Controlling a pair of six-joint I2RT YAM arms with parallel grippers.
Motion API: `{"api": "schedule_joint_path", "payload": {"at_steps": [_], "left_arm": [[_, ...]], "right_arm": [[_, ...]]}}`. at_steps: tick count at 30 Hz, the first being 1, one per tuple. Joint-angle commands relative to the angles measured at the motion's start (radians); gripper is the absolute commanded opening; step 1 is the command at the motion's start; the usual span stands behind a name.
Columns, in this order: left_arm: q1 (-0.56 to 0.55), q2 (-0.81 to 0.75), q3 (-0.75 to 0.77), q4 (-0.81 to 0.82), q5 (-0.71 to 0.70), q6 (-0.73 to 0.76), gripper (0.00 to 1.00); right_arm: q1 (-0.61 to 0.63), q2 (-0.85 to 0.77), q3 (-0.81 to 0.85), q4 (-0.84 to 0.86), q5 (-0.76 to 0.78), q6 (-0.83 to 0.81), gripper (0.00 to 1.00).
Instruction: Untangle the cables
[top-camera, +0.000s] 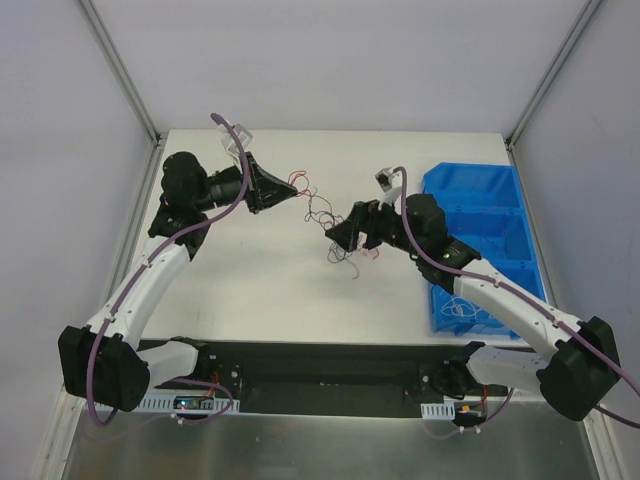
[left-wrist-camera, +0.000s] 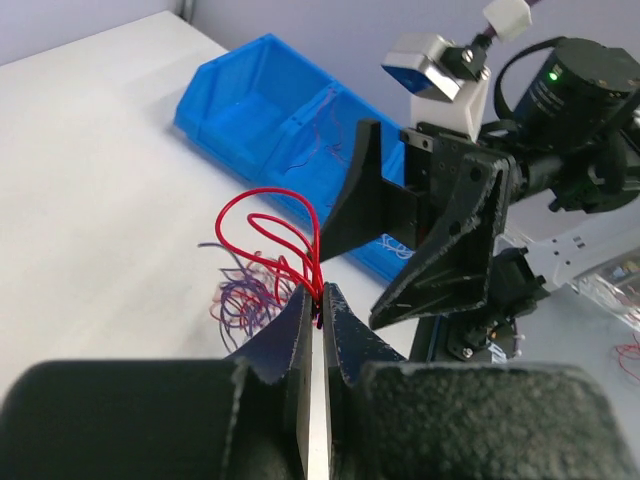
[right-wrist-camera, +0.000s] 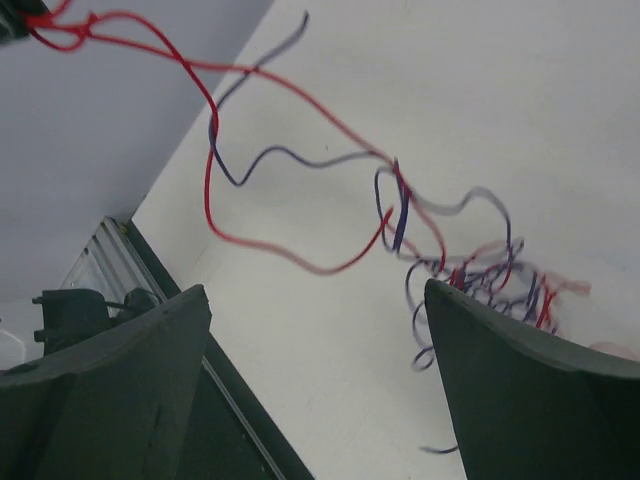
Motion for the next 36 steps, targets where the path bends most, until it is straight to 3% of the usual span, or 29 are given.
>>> {"api": "schedule_joint_path", "payload": {"at_steps": [1, 13, 18, 23, 28, 31, 36], "left_arm": [[-0.022, -0.006, -0.002, 0.139, 0.096, -0.047, 0.0], [-0.084, -0.027, -0.025, 0.271, 0.188, -0.118, 0.0], [-0.087, -0.079, -0.061, 0.396, 0.207, -0.181, 0.0], [-0.087, -0.191, -0.12, 0.433, 0.098, -0.133, 0.0], [-0.084, -0.334, -0.146, 0.308, -0.065, 0.035, 0.0], [-0.079, -0.366, -0.097, 0.171, -0.114, 0.124, 0.0], [-0.079, -0.365, 0.016, 0.079, -0.164, 0.115, 0.0]], "right_arm": [[0.022, 0.014, 0.031, 0.176, 0.011, -0.006, 0.91], [0.145, 0.238, 0.18, 0.256, 0.264, 0.069, 0.89], [0.157, 0.406, 0.176, 0.368, 0.388, 0.161, 0.74], [0.153, 0.566, 0.075, 0.449, 0.397, 0.25, 0.66], [0.113, 0.568, -0.097, 0.495, 0.414, 0.273, 0.59], [0.071, 0.508, -0.139, 0.402, 0.449, 0.246, 0.58], [-0.016, 0.412, -0.157, 0.195, 0.546, 0.227, 0.56]]}}
